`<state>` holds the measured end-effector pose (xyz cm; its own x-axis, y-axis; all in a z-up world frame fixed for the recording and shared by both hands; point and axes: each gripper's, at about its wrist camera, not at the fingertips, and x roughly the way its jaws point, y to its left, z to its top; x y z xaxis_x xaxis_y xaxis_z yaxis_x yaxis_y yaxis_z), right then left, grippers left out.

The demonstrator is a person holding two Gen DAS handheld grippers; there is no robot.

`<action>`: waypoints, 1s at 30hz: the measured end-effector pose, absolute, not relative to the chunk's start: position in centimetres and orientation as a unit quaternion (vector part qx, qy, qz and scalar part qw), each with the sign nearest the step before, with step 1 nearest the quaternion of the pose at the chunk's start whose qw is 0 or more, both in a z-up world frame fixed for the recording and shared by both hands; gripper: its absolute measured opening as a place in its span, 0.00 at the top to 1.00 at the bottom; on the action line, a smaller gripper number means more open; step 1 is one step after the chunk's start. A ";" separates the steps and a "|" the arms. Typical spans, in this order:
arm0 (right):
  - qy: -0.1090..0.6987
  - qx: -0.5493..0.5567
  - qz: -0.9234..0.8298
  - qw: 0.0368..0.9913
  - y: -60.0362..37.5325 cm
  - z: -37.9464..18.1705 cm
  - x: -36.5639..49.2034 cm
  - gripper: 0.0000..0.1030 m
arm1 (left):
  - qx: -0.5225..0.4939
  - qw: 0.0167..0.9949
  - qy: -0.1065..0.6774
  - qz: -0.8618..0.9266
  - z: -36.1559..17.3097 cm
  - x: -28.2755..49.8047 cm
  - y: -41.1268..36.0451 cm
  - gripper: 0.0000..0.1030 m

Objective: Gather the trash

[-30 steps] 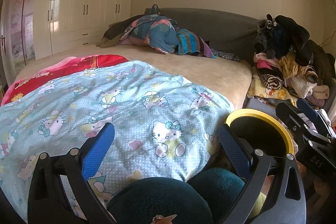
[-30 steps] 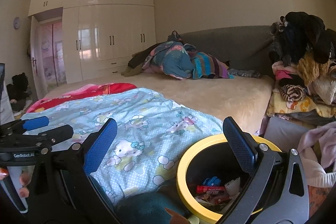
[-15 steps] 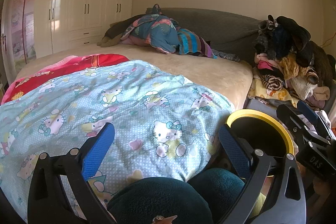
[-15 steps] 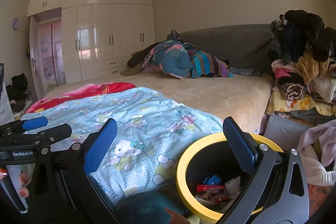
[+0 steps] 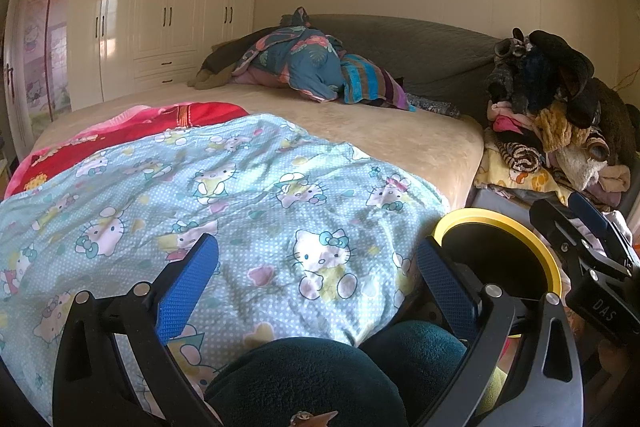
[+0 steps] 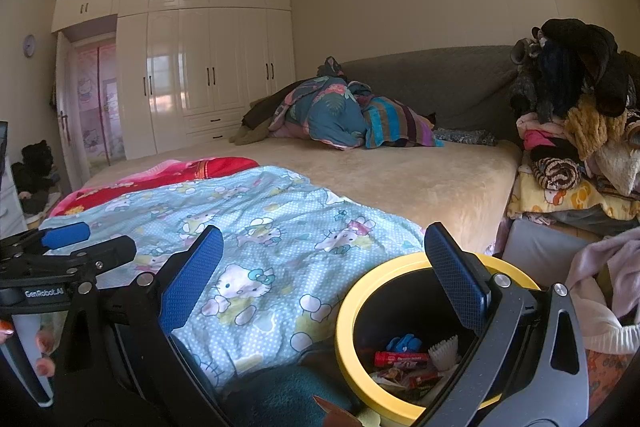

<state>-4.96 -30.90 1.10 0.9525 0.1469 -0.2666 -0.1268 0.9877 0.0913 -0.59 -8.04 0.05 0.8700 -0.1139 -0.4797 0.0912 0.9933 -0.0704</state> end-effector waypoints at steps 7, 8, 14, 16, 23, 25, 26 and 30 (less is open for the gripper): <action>0.138 0.037 0.069 0.987 -30.9 1.1 -4.9 0.09 | -0.021 0.967 0.248 -0.053 0.1 -0.6 -8.0 0.06; 0.138 0.037 0.069 0.987 -30.9 1.1 -4.9 0.09 | -0.022 0.967 0.248 -0.053 0.0 -0.6 -8.0 0.06; 0.138 0.037 0.069 0.987 -30.9 1.1 -4.9 0.09 | -0.021 0.967 0.249 -0.054 0.0 -0.6 -8.0 0.06; 0.139 0.036 0.069 0.987 -30.9 1.1 -4.9 0.09 | -0.022 0.967 0.249 -0.054 0.1 -0.6 -8.0 0.06; 0.136 0.037 0.068 0.988 -31.0 1.1 -5.0 0.09 | -0.021 0.967 0.249 -0.053 0.1 -0.6 -8.1 0.06; 0.134 0.036 0.066 0.988 -31.0 1.1 -5.0 0.09 | -0.022 0.967 0.248 -0.050 0.1 -0.6 -8.0 0.06; 0.134 0.036 0.065 0.988 -31.0 1.1 -5.0 0.09 | -0.022 0.967 0.248 -0.046 0.1 -0.6 -8.0 0.06; 0.132 0.042 0.065 0.988 -30.7 2.2 -3.9 0.09 | -0.062 0.968 0.241 -0.038 0.6 -0.5 -6.0 0.06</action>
<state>-3.94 -30.68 2.19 0.9565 0.1394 -0.2561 -0.1171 0.9880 0.1004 -0.46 -6.04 0.60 0.8806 -0.1038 -0.4624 0.0442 0.9895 -0.1379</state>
